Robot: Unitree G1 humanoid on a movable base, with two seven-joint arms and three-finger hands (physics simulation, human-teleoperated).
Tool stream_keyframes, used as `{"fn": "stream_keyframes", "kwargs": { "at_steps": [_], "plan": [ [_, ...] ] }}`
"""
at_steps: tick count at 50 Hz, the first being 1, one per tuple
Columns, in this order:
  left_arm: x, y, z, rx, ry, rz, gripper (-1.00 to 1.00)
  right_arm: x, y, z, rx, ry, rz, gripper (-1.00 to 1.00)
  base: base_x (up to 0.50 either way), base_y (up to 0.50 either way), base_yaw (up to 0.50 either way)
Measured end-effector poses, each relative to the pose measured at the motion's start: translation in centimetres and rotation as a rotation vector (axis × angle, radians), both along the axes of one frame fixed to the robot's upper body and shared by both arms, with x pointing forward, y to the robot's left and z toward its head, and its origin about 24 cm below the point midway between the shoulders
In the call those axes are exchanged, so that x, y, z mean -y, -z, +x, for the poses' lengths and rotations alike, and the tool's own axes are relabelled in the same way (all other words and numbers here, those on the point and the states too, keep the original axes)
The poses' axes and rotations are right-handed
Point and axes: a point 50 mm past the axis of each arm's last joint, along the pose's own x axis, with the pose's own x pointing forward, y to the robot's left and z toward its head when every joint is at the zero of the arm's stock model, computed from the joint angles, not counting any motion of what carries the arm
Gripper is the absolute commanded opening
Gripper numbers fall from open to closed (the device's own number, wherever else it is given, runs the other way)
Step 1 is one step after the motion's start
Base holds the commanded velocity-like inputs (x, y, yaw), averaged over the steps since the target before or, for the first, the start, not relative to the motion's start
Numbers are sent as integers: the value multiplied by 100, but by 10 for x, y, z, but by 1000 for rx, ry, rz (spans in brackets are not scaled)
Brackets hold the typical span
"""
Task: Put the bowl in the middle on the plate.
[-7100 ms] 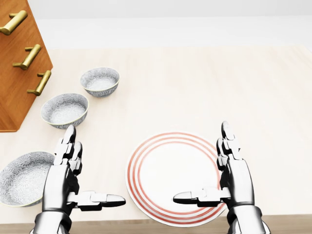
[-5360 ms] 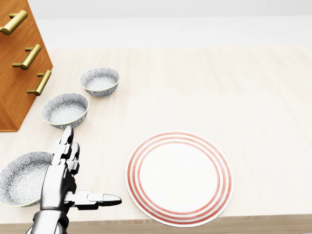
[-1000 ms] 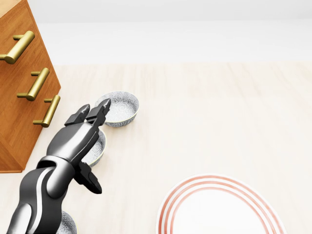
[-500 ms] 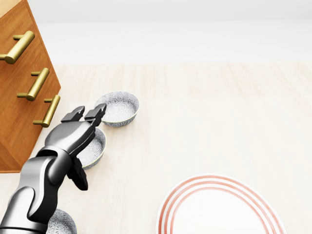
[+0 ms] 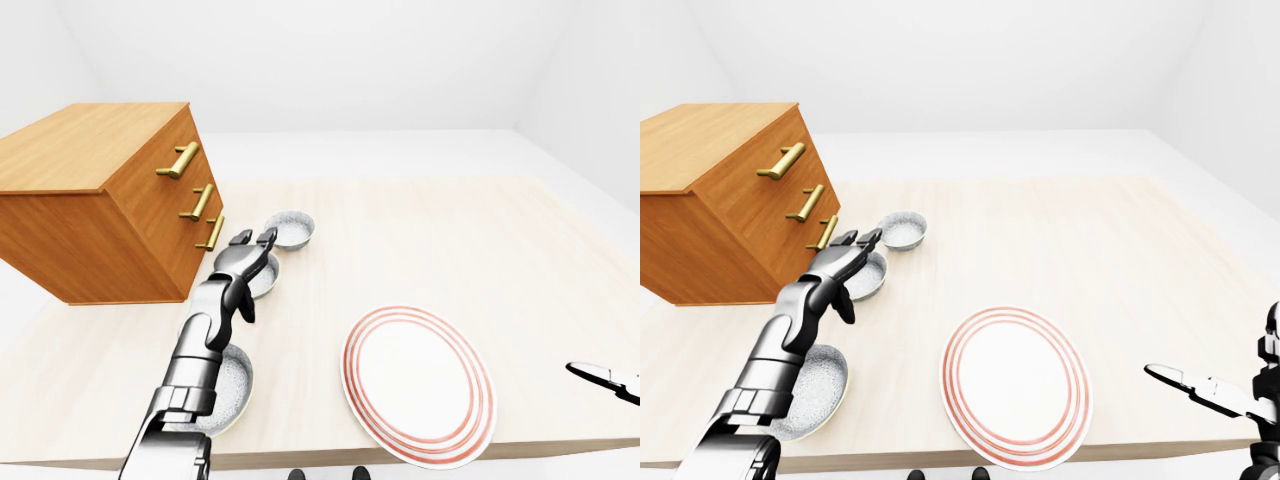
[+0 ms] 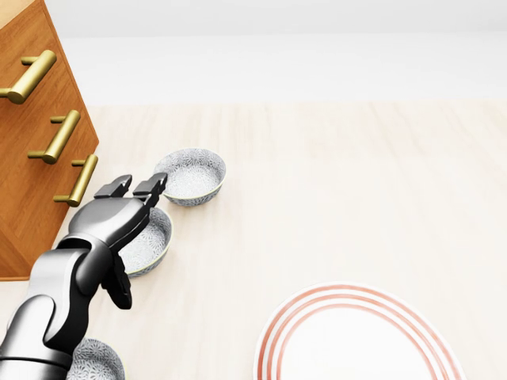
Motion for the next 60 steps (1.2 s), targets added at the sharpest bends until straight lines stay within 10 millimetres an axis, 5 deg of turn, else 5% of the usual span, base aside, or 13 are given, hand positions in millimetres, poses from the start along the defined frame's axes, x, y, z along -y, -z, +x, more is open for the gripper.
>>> {"fn": "stream_keyframes", "kwargs": {
  "at_steps": [30, 60],
  "plan": [
    [-6, 3, 12, -46, -18, 69, 100, 2, 0, 0, -2, 10, 1, 100, 0, 0, 0],
    [-2, 40, 14, -110, -34, 60, 100, 2, 0, 0, -4, 10, -1, 100, 0, 0, 0]
  ]
}}
